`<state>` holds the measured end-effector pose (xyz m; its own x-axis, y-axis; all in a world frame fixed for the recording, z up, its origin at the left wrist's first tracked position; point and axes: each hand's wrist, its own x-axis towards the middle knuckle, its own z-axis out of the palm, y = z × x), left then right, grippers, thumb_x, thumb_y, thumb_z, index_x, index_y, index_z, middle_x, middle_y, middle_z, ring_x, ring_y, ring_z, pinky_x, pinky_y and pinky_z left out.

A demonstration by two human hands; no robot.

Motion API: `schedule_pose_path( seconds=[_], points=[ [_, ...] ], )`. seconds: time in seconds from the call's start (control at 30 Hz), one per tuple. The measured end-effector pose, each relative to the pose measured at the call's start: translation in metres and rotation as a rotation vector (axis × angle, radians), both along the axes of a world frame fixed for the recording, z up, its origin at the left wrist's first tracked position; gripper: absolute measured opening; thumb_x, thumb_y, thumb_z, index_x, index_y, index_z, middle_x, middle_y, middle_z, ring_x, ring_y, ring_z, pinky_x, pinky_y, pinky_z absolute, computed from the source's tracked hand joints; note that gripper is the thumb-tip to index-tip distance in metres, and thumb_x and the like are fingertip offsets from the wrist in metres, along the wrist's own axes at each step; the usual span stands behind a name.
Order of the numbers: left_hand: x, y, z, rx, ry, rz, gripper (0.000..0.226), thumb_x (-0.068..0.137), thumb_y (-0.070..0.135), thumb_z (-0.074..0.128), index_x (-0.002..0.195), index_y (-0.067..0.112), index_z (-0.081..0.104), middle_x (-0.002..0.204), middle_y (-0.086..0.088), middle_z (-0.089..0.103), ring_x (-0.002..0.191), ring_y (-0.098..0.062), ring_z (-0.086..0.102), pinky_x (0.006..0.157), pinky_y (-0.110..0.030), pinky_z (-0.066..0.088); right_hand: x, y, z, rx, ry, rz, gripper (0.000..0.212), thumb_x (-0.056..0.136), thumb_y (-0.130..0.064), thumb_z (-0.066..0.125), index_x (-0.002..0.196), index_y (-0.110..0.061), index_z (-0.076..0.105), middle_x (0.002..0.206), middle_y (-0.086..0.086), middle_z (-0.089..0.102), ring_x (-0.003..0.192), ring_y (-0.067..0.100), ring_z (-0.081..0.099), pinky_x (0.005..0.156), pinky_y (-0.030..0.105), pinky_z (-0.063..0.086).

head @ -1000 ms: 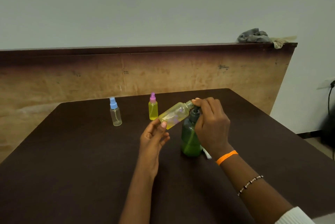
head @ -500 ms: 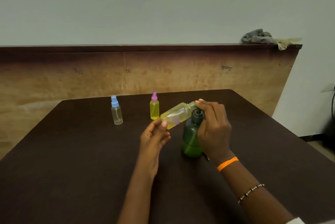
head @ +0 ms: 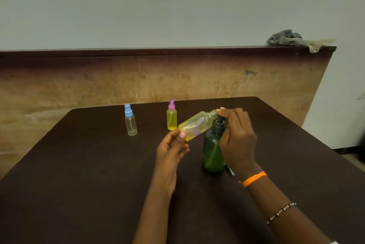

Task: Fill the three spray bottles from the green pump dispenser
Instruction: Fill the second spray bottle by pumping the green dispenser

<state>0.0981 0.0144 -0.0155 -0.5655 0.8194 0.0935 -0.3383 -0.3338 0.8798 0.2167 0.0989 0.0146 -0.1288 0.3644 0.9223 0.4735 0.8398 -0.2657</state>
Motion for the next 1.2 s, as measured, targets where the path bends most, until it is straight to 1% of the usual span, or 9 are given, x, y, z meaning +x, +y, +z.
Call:
schedule_pose_path(
  seconds=[0.17, 0.27, 0.33, 0.4, 0.57, 0.8, 0.87, 1.03, 1.2],
  points=[
    [0.0, 0.0, 0.0, 0.006, -0.027, 0.006, 0.039, 0.067, 0.035, 0.063, 0.103, 0.018, 0.063, 0.089, 0.0, 0.062, 0.072, -0.007, 0.057, 0.07, -0.021, 0.054, 0.002, -0.002, 0.01, -0.04, -0.084, 0.004, 0.034, 0.077, -0.003, 0.033, 0.089, -0.001, 0.064, 0.084, 0.009, 0.059, 0.079, 0.021, 0.05, 0.058, 0.028, 0.045],
    [0.001, 0.0, 0.0, 0.009, -0.023, -0.001, 0.037, 0.067, 0.034, 0.063, 0.101, 0.019, 0.063, 0.087, 0.001, 0.061, 0.072, -0.007, 0.057, 0.069, -0.022, 0.053, 0.008, -0.003, 0.027, -0.038, -0.194, -0.048, 0.029, 0.075, -0.009, 0.036, 0.083, -0.008, 0.064, 0.08, 0.001, 0.059, 0.081, 0.015, 0.043, 0.048, 0.017, 0.033],
    [0.002, 0.0, 0.0, 0.011, -0.015, -0.009, 0.038, 0.067, 0.035, 0.063, 0.102, 0.019, 0.063, 0.088, 0.001, 0.062, 0.072, -0.007, 0.057, 0.07, -0.022, 0.053, 0.009, -0.003, 0.036, -0.097, -0.214, -0.037, 0.021, 0.076, -0.005, 0.044, 0.081, -0.011, 0.064, 0.082, -0.002, 0.06, 0.085, 0.013, 0.04, 0.05, 0.012, 0.026],
    [0.001, 0.0, -0.001, 0.008, -0.016, -0.009, 0.039, 0.067, 0.035, 0.063, 0.103, 0.019, 0.063, 0.089, 0.001, 0.062, 0.073, -0.008, 0.057, 0.072, -0.023, 0.053, 0.008, -0.003, 0.034, -0.162, -0.183, 0.005, 0.021, 0.077, -0.001, 0.048, 0.084, -0.01, 0.065, 0.086, -0.002, 0.06, 0.087, 0.013, 0.041, 0.052, 0.013, 0.029],
    [0.001, 0.0, -0.002, 0.013, -0.004, -0.007, 0.037, 0.068, 0.035, 0.064, 0.102, 0.019, 0.064, 0.086, 0.004, 0.063, 0.071, -0.005, 0.058, 0.071, -0.022, 0.053, 0.004, -0.008, 0.007, -0.071, -0.115, -0.064, 0.037, 0.081, -0.006, 0.033, 0.097, -0.004, 0.066, 0.089, 0.006, 0.059, 0.082, 0.019, 0.047, 0.055, 0.029, 0.046],
    [0.003, -0.002, 0.001, 0.006, -0.007, -0.019, 0.036, 0.069, 0.034, 0.063, 0.102, 0.018, 0.063, 0.089, 0.002, 0.062, 0.071, -0.007, 0.057, 0.072, -0.023, 0.052, 0.008, -0.001, 0.04, -0.026, -0.229, -0.092, 0.021, 0.072, -0.006, 0.046, 0.076, -0.011, 0.066, 0.076, -0.001, 0.062, 0.083, 0.018, 0.047, 0.05, 0.022, 0.035],
    [0.004, -0.002, 0.001, 0.005, -0.004, -0.021, 0.037, 0.069, 0.034, 0.063, 0.102, 0.019, 0.063, 0.091, 0.002, 0.062, 0.073, -0.008, 0.057, 0.073, -0.024, 0.052, 0.007, -0.001, 0.037, -0.038, -0.193, -0.077, 0.024, 0.074, -0.006, 0.043, 0.079, -0.011, 0.067, 0.078, -0.001, 0.063, 0.084, 0.018, 0.046, 0.05, 0.024, 0.039],
    [0.002, -0.001, 0.0, 0.006, -0.005, -0.016, 0.038, 0.068, 0.036, 0.063, 0.103, 0.019, 0.064, 0.09, 0.003, 0.063, 0.073, -0.006, 0.057, 0.073, -0.023, 0.053, 0.007, -0.006, -0.002, -0.034, -0.106, -0.019, 0.044, 0.077, -0.001, 0.034, 0.108, -0.004, 0.066, 0.1, 0.006, 0.062, 0.089, 0.019, 0.05, 0.066, 0.024, 0.048],
    [0.004, -0.003, 0.001, -0.002, -0.001, -0.025, 0.036, 0.069, 0.035, 0.062, 0.102, 0.019, 0.063, 0.09, 0.002, 0.062, 0.073, -0.007, 0.057, 0.073, -0.023, 0.053, 0.011, -0.002, 0.02, 0.005, -0.206, -0.056, 0.035, 0.077, -0.007, 0.036, 0.093, -0.006, 0.068, 0.085, 0.004, 0.061, 0.084, 0.017, 0.044, 0.053, 0.026, 0.043]
  ],
)
